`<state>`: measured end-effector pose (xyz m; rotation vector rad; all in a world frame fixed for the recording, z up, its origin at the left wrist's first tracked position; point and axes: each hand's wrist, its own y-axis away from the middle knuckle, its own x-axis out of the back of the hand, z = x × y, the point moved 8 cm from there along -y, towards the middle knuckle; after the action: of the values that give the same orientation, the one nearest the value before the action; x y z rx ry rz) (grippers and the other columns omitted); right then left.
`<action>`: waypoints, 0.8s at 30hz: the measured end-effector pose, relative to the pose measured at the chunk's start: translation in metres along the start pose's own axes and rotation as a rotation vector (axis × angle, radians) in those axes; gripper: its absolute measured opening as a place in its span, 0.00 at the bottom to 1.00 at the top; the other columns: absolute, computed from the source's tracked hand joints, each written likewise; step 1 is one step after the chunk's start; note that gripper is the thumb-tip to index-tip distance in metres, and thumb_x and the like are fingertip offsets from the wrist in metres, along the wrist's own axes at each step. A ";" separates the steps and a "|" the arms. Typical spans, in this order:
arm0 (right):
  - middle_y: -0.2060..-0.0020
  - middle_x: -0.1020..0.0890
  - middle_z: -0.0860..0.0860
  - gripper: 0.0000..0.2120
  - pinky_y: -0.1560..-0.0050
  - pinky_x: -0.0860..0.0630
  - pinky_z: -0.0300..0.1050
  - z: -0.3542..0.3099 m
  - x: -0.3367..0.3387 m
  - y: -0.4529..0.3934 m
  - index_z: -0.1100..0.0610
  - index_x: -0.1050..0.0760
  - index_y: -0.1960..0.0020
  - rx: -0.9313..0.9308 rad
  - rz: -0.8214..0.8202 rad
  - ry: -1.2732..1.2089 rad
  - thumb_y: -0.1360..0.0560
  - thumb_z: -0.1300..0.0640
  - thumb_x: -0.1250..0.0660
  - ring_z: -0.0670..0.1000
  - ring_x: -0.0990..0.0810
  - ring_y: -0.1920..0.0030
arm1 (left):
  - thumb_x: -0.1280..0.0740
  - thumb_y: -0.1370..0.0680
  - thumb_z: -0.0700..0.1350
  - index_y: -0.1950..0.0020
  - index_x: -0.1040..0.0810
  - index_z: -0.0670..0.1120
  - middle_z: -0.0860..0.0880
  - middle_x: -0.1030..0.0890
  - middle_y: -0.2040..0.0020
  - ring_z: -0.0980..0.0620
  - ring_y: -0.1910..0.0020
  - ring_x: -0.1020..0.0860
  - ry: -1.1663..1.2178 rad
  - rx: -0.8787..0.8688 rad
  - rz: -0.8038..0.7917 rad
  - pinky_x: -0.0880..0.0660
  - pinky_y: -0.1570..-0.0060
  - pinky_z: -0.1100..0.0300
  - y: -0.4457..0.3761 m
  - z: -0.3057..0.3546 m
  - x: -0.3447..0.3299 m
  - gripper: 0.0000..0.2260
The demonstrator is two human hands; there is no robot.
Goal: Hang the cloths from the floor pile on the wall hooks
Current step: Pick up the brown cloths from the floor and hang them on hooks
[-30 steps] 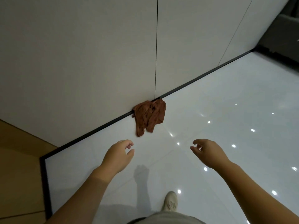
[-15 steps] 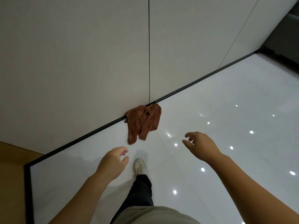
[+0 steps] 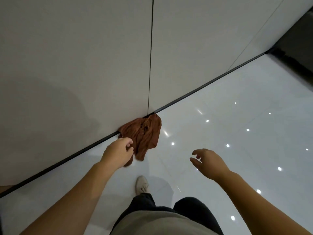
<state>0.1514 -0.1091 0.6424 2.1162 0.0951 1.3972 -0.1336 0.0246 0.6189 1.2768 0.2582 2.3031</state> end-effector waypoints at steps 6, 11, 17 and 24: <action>0.46 0.21 0.48 0.18 0.50 0.30 0.36 -0.007 0.015 -0.072 0.51 0.26 0.36 0.026 -0.103 0.015 0.22 0.46 0.39 0.47 0.23 0.48 | 0.35 0.23 0.46 0.41 0.23 0.47 0.50 0.22 0.47 0.50 0.47 0.23 0.023 0.055 0.016 0.26 0.47 0.54 -0.073 0.011 0.016 0.12; 0.44 0.21 0.49 0.16 0.48 0.31 0.38 0.006 0.024 -0.144 0.53 0.25 0.38 0.099 -0.226 0.060 0.22 0.47 0.39 0.49 0.23 0.46 | 0.36 0.23 0.45 0.40 0.24 0.46 0.49 0.22 0.45 0.49 0.46 0.24 0.025 0.224 -0.015 0.27 0.47 0.56 -0.101 0.004 -0.011 0.12; 0.45 0.21 0.49 0.16 0.46 0.30 0.38 0.039 0.027 -0.245 0.51 0.26 0.36 0.227 -0.408 0.204 0.22 0.48 0.40 0.49 0.23 0.45 | 0.36 0.23 0.45 0.38 0.25 0.47 0.49 0.22 0.42 0.49 0.43 0.24 0.129 0.484 -0.066 0.27 0.42 0.56 -0.116 0.004 -0.078 0.14; 0.43 0.21 0.52 0.18 0.43 0.29 0.44 0.054 -0.006 -0.399 0.54 0.27 0.35 0.266 -0.423 0.311 0.22 0.47 0.39 0.52 0.23 0.44 | 0.38 0.22 0.45 0.39 0.25 0.47 0.49 0.21 0.41 0.50 0.43 0.24 0.167 0.542 -0.131 0.28 0.43 0.57 -0.189 -0.018 -0.178 0.13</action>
<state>0.2965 0.1926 0.4186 1.9070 0.8420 1.4935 -0.0080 0.0998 0.4036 1.2539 1.0494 2.3066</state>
